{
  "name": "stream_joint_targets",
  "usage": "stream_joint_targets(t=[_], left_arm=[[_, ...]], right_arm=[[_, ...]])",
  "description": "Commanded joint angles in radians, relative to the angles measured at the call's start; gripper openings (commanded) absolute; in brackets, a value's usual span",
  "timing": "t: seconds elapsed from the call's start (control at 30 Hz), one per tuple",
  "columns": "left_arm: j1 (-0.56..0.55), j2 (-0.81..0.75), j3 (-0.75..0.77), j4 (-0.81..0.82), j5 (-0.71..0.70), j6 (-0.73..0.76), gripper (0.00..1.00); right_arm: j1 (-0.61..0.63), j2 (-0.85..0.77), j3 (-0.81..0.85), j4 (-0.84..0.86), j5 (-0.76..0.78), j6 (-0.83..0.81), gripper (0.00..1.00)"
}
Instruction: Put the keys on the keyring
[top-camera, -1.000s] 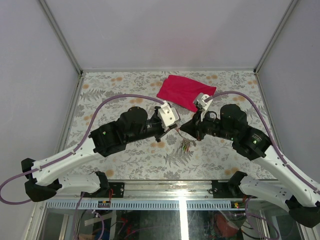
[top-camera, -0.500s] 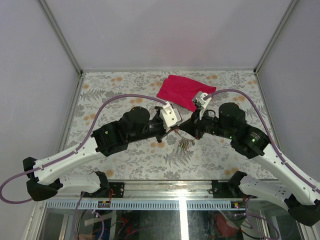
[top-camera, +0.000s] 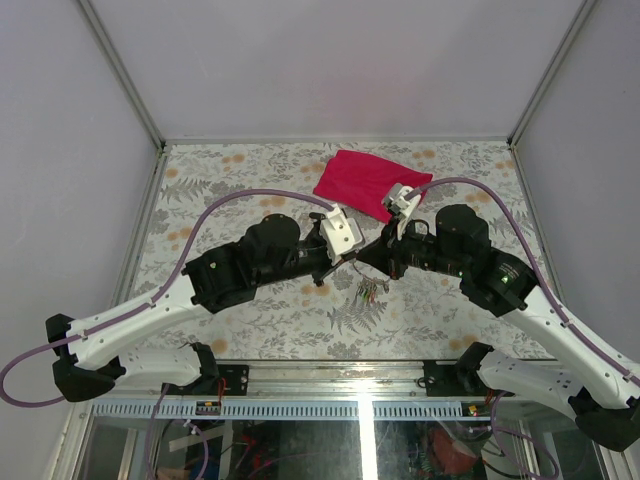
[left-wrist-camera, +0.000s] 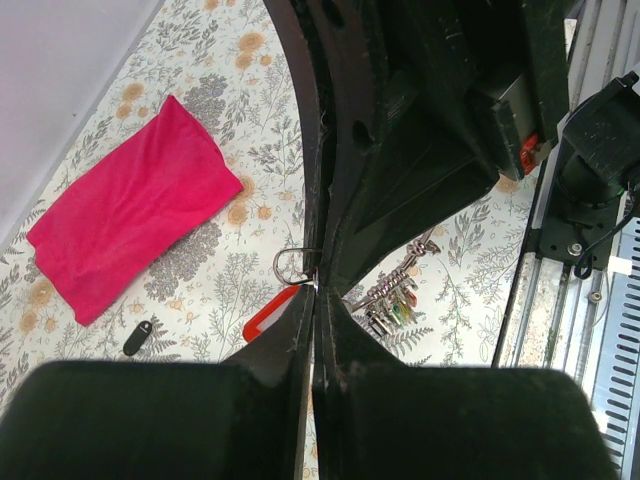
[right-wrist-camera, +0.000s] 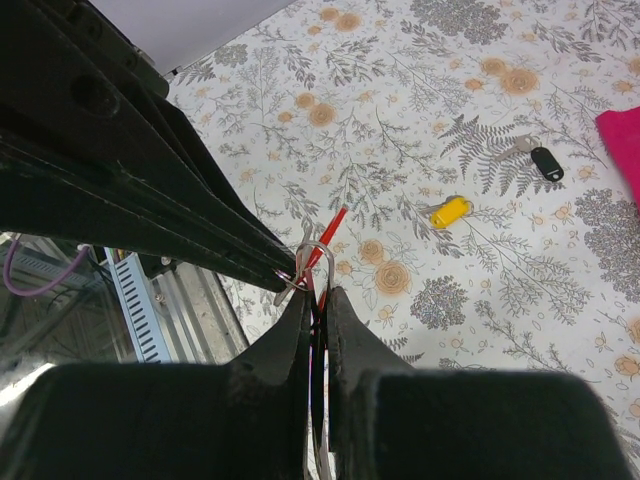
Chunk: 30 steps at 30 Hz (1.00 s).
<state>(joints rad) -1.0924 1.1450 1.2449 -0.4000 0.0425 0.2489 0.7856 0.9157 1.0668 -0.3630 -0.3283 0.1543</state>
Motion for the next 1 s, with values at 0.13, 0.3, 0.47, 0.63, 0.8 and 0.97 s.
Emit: stream_joint_targets(t=[0.13, 0.3, 0.47, 0.63, 0.8, 0.97], left_arm=[[-0.004, -0.008, 0.032, 0.041, -0.049, 0.012, 0.00], [-0.003, -0.007, 0.038, 0.041, -0.063, 0.015, 0.00], [-0.004, -0.008, 0.039, 0.041, -0.080, 0.016, 0.00], [-0.004, -0.007, 0.043, 0.047, -0.082, 0.017, 0.00], [-0.004, -0.009, 0.045, 0.049, -0.086, 0.017, 0.00], [-0.003, -0.016, 0.043, 0.052, -0.099, 0.019, 0.00]], right_arm=[[0.009, -0.012, 0.052, 0.042, -0.063, -0.003, 0.00], [0.009, -0.013, 0.049, 0.036, -0.075, -0.006, 0.00], [0.009, -0.020, 0.048, 0.029, -0.074, -0.011, 0.00], [0.009, -0.018, 0.046, 0.021, -0.082, -0.015, 0.00], [0.009, -0.014, 0.044, 0.016, -0.094, -0.018, 0.00], [0.009, -0.014, 0.042, 0.000, -0.101, -0.027, 0.00]])
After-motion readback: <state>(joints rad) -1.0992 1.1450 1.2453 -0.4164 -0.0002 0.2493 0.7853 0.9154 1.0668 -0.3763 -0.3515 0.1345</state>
